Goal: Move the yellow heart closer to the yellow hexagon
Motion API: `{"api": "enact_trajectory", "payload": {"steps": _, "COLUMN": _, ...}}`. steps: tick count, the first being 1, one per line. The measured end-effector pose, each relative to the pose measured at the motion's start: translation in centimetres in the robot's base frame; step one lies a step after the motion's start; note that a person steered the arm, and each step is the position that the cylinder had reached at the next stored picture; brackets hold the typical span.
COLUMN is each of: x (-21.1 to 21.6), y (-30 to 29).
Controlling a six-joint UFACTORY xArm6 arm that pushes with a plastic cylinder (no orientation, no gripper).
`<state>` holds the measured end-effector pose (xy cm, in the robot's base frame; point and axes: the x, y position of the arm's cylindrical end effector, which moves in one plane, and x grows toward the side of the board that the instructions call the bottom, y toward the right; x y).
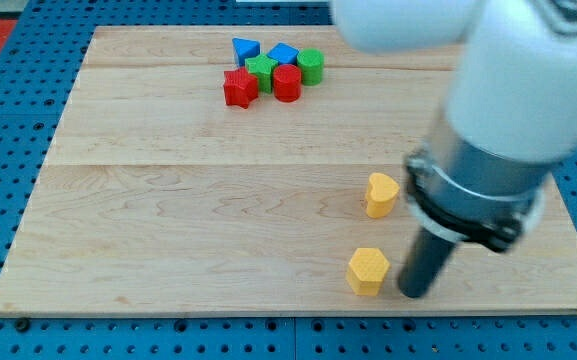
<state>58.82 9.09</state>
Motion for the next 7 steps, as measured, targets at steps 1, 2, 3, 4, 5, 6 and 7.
{"api": "enact_trajectory", "payload": {"steps": 1, "x": -1.4, "y": -5.8}}
{"api": "enact_trajectory", "payload": {"steps": 2, "x": -2.0, "y": -2.8}}
{"api": "enact_trajectory", "payload": {"steps": 3, "x": -2.1, "y": 8.0}}
{"api": "enact_trajectory", "payload": {"steps": 4, "x": -4.6, "y": 10.8}}
{"api": "enact_trajectory", "payload": {"steps": 5, "x": -8.0, "y": 7.9}}
{"api": "enact_trajectory", "payload": {"steps": 6, "x": -8.6, "y": 6.2}}
{"api": "enact_trajectory", "payload": {"steps": 7, "x": -7.1, "y": -2.0}}
